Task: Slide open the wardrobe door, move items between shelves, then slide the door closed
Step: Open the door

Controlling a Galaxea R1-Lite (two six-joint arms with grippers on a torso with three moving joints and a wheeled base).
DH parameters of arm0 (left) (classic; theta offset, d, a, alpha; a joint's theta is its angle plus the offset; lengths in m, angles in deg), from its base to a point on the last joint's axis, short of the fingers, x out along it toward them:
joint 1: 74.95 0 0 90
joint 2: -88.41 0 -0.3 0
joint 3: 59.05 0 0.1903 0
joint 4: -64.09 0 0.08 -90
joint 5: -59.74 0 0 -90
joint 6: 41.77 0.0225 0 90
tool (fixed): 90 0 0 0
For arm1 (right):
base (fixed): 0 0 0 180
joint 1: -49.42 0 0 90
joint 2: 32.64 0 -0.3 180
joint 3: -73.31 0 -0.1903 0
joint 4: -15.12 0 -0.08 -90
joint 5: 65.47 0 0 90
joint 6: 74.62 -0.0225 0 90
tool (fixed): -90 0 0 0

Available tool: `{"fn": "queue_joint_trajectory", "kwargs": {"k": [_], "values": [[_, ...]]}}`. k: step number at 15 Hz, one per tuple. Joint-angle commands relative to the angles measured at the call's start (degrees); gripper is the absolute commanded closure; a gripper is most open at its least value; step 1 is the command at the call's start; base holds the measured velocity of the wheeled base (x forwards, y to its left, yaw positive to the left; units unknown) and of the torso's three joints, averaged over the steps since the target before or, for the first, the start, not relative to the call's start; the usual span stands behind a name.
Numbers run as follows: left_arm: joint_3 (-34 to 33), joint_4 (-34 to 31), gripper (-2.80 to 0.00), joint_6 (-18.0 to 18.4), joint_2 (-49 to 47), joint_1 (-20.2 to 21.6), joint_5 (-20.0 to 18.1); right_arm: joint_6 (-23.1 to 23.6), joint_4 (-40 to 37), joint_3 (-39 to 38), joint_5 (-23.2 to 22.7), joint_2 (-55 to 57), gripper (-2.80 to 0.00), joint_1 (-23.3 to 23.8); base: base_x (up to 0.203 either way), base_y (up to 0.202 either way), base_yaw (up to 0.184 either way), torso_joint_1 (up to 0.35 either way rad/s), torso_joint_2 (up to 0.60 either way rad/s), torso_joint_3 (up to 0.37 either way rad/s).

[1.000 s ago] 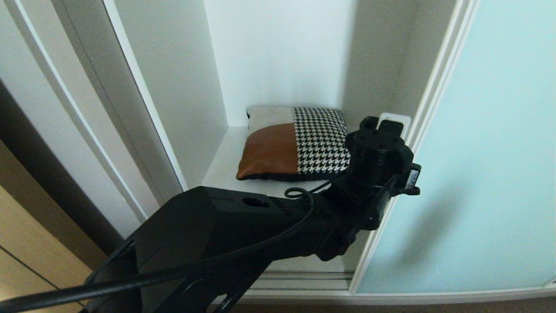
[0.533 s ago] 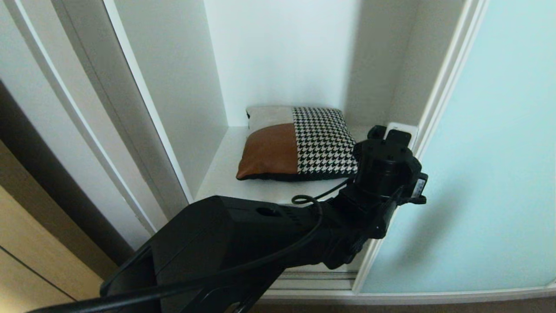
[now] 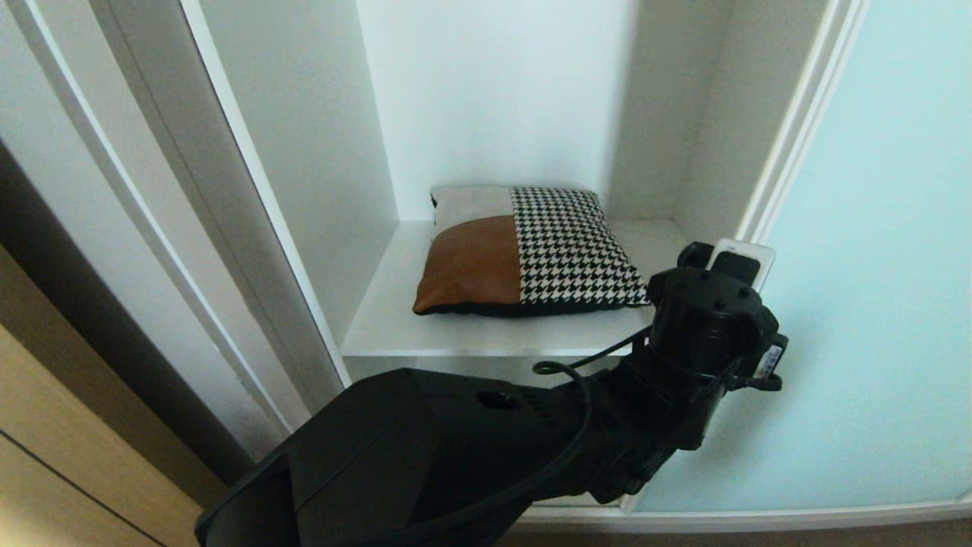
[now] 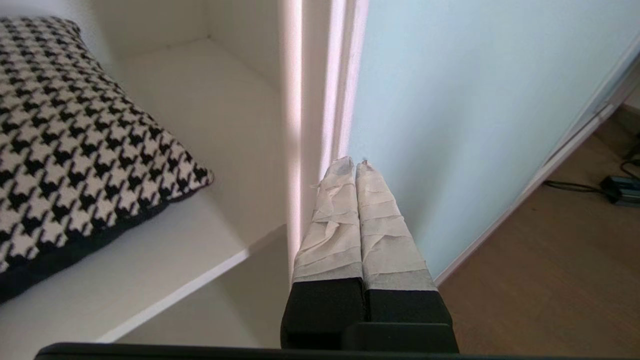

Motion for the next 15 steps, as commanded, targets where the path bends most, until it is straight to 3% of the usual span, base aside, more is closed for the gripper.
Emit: {"fn": "queue_joint_trajectory", "kwargs": {"k": [1,6,10,13,15], "values": [[-1.1,1.2,0.00,-0.1,1.8,-0.1,0.5,0.0,0.0,0.0,0.0,0.0,0.00,0.0,0.000,0.000,0.000,0.000,0.00,0.000],[-13.4,1.6,0.00,0.0,20.4,0.0,2.6,0.0,0.0,0.0,0.0,0.0,0.00,0.0,0.000,0.000,0.000,0.000,0.00,0.000],[-29.7,-0.6,0.00,1.0,41.6,1.1,8.5,0.0,0.0,0.0,0.0,0.0,0.00,0.0,0.000,0.000,0.000,0.000,0.00,0.000],[-36.8,-9.1,0.00,3.7,57.7,6.1,11.0,0.0,0.0,0.0,0.0,0.0,0.00,0.0,0.000,0.000,0.000,0.000,0.00,0.000],[-39.2,-17.4,0.00,4.6,67.2,13.1,11.8,0.0,0.0,0.0,0.0,0.0,0.00,0.0,0.000,0.000,0.000,0.000,0.00,0.000]]}}
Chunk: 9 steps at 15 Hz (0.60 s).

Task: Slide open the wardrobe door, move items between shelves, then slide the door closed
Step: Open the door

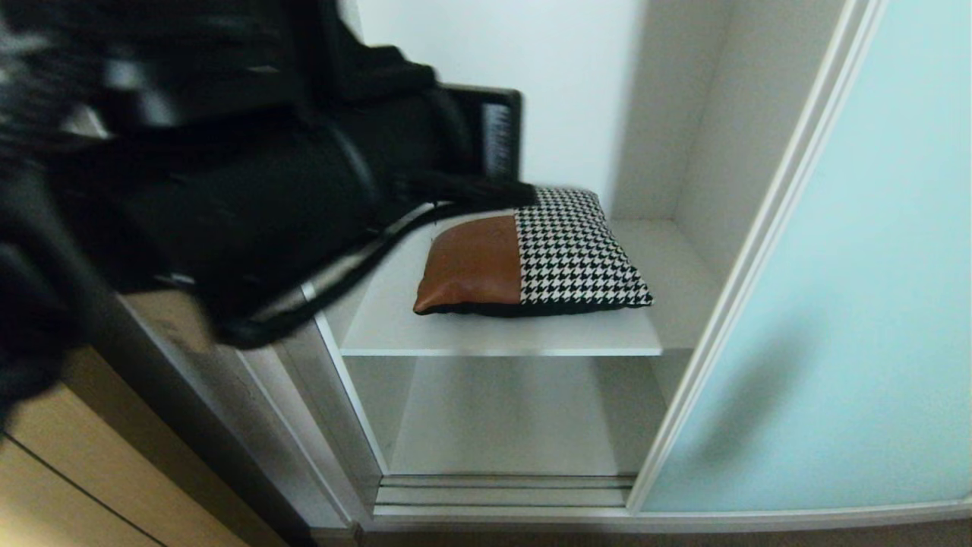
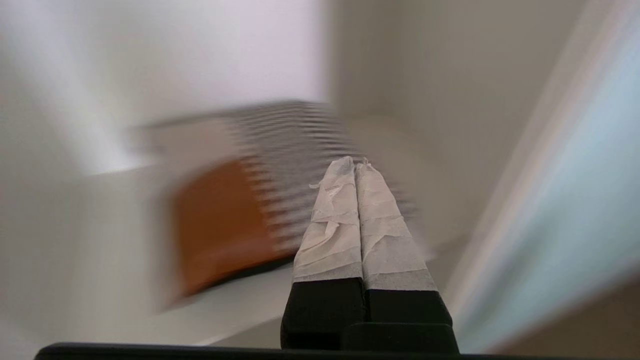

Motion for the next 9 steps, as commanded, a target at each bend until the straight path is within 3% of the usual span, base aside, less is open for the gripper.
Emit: {"fn": "queue_joint_trajectory", "kwargs": {"k": [1,4,6,9], "values": [[-3.7,-9.7,0.00,0.6,17.2,9.9,0.7,0.0,0.0,0.0,-0.1,0.0,0.00,0.0,0.000,0.000,0.000,0.000,0.00,0.000],[-7.3,-21.4,0.00,1.0,30.0,24.8,1.1,0.0,0.0,0.0,0.0,0.0,0.00,0.0,0.000,0.000,0.000,0.000,0.00,0.000],[-10.2,-27.5,0.00,0.5,38.4,30.5,1.3,0.0,0.0,0.0,0.0,0.0,0.00,0.0,0.000,0.000,0.000,0.000,0.00,0.000],[-17.8,-31.3,0.00,-0.2,49.6,40.7,1.1,0.0,0.0,0.0,0.0,0.0,0.00,0.0,0.000,0.000,0.000,0.000,0.00,0.000]]}}
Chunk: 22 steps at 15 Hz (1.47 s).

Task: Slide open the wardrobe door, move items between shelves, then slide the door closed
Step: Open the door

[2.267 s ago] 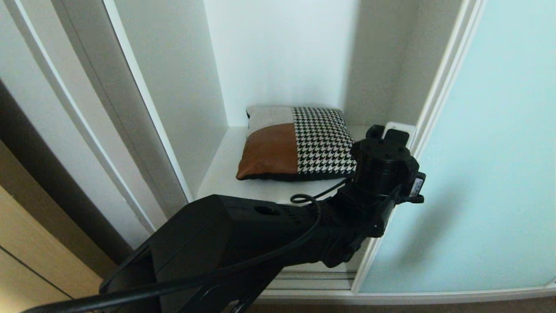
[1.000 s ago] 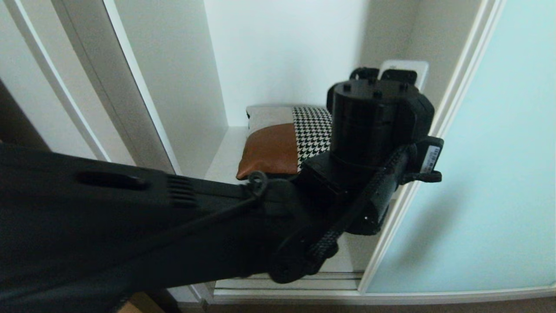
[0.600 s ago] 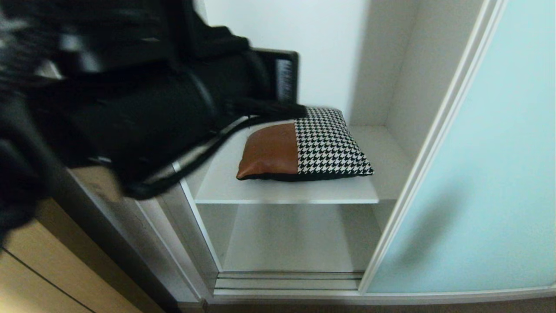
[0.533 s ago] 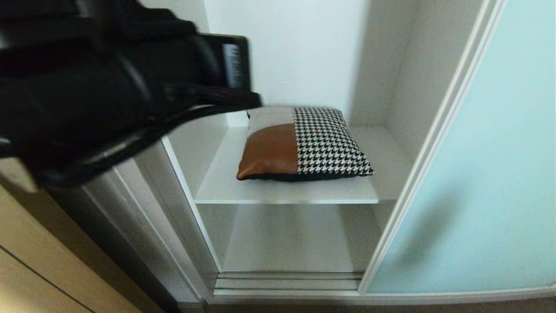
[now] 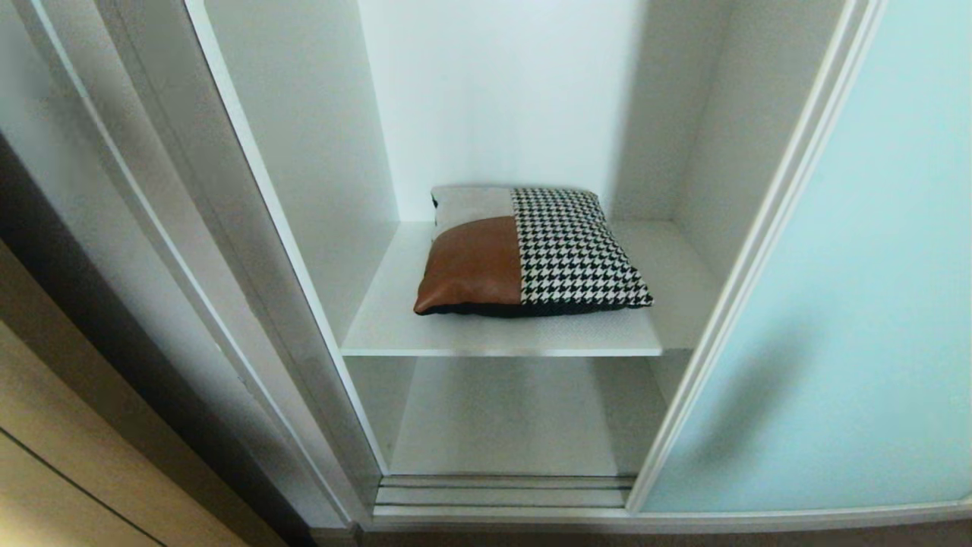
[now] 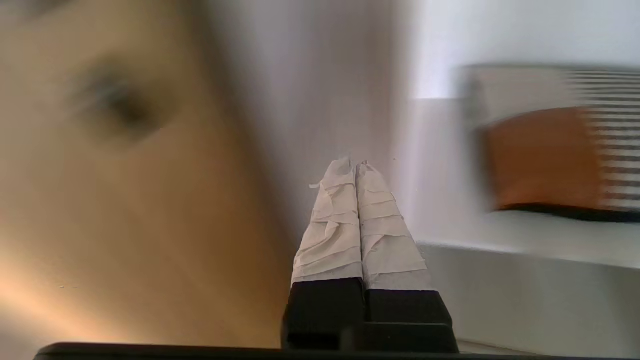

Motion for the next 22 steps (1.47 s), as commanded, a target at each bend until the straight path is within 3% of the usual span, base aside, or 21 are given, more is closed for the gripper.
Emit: {"fn": "queue_joint_trajectory", "kwargs": {"k": [1,5,7,10,13,16,20,22], "values": [[-7.0,-1.2,0.00,-0.3,13.3,6.4,0.1,0.0,0.0,0.0,-0.1,0.0,0.00,0.0,0.000,0.000,0.000,0.000,0.00,0.000],[-21.2,-1.8,0.00,-2.9,29.3,10.7,-2.9,0.0,0.0,0.0,0.0,0.0,0.00,0.0,0.000,0.000,0.000,0.000,0.00,0.000],[-27.0,-1.9,0.00,-5.7,33.5,13.0,-5.1,0.0,0.0,0.0,0.0,0.0,0.00,0.0,0.000,0.000,0.000,0.000,0.00,0.000],[-35.3,-2.1,0.00,-6.4,39.2,14.4,-7.3,0.0,0.0,0.0,0.0,0.0,0.00,0.0,0.000,0.000,0.000,0.000,0.00,0.000],[-44.2,-2.0,0.00,-6.4,46.1,14.8,-14.6,0.0,-0.1,0.0,0.0,0.0,0.00,0.0,0.000,0.000,0.000,0.000,0.00,0.000],[-50.4,-1.0,0.00,-5.6,46.8,14.9,-21.1,0.0,0.0,0.0,0.0,0.0,0.00,0.0,0.000,0.000,0.000,0.000,0.00,0.000],[-59.8,8.4,0.00,-3.4,46.8,14.9,-28.8,0.0,0.0,0.0,0.0,0.0,0.00,0.0,0.000,0.000,0.000,0.000,0.00,0.000],[-59.8,8.3,0.00,-3.6,46.8,14.9,-29.0,0.0,-0.1,0.0,0.0,0.0,0.00,0.0,0.000,0.000,0.000,0.000,0.00,0.000]]}}
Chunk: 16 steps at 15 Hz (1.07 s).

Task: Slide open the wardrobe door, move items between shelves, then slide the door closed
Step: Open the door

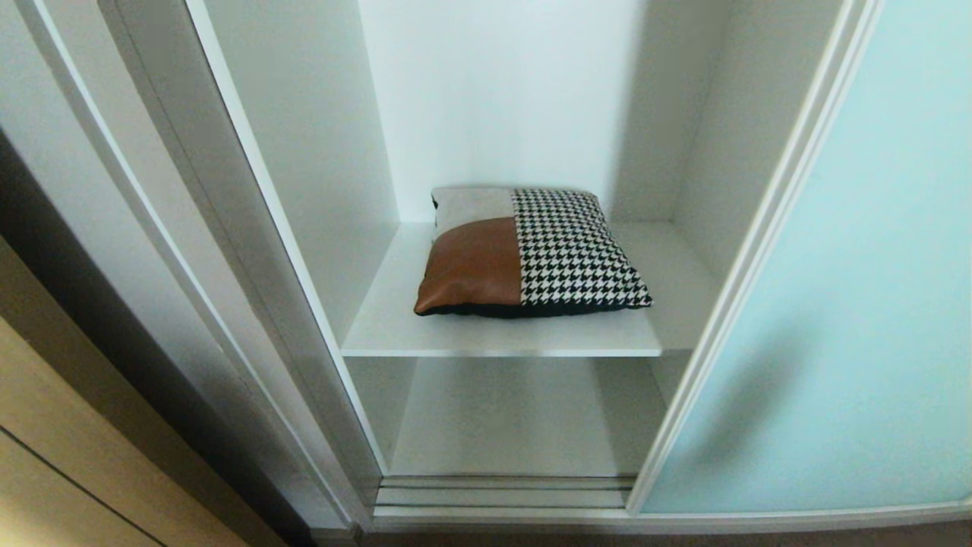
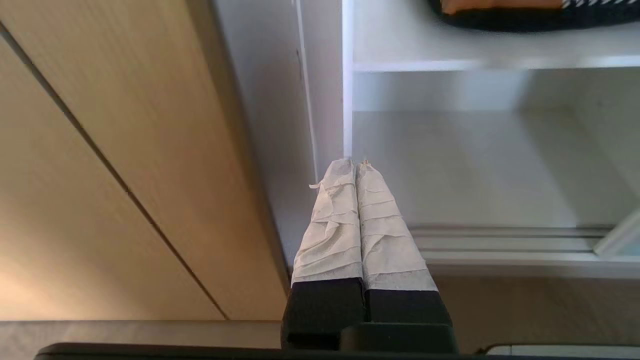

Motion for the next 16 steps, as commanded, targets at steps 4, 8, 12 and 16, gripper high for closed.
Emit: {"fn": "queue_joint_trajectory", "kwargs": {"k": [4,8,12,16], "values": [[-0.8,0.3,0.00,-1.4,-0.1,0.0,0.0,0.0,0.0,0.0,0.0,0.0,0.00,0.0,0.000,0.000,0.000,0.000,0.00,0.000],[-0.8,0.3,0.00,-1.4,-0.1,0.0,0.0,0.0,0.0,0.0,0.0,0.0,0.00,0.0,0.000,0.000,0.000,0.000,0.00,0.000],[-0.8,0.3,0.00,-1.5,-0.1,0.0,0.0,0.3,-0.1,0.0,-0.2,0.0,0.00,0.0,0.000,0.000,0.000,0.000,0.00,0.000],[-0.8,0.3,0.00,-1.5,-0.1,0.0,0.0,-0.8,-0.1,-0.1,0.1,0.0,0.00,0.0,0.000,0.000,0.000,0.000,0.00,0.000]]}}
